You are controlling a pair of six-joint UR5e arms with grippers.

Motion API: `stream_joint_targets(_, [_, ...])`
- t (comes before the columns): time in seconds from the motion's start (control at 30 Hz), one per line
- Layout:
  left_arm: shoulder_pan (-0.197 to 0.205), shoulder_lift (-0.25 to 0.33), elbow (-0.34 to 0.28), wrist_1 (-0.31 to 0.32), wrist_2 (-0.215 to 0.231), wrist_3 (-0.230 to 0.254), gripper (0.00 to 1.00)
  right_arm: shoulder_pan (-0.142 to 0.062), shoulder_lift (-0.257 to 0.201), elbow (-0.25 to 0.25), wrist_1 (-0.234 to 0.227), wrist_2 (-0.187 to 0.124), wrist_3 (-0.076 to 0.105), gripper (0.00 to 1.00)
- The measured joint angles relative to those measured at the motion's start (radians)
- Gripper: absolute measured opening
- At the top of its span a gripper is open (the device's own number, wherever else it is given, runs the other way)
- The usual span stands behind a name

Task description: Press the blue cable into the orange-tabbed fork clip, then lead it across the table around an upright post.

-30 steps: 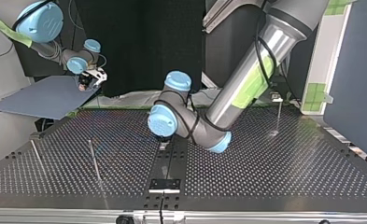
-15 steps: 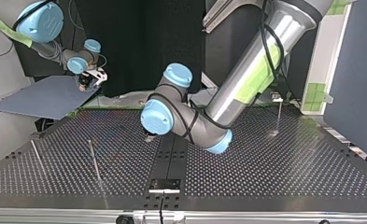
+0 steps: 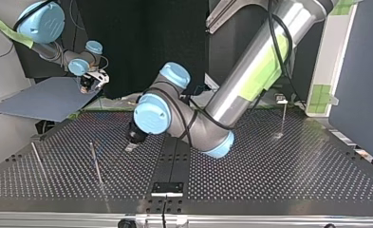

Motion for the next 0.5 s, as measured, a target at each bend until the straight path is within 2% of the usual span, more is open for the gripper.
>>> stream_joint_targets(0.23, [-0.011, 0.000, 0.033, 0.075, 0.036, 0.028, 1.00, 0.000, 0.000, -0.001, -0.002, 0.000, 0.002, 0.00])
stream_joint_targets(0.5, [-0.015, 0.000, 0.036, 0.089, 0.017, 0.049, 1.00, 0.000, 0.000, -0.002, -0.002, -0.003, 0.004, 0.00])
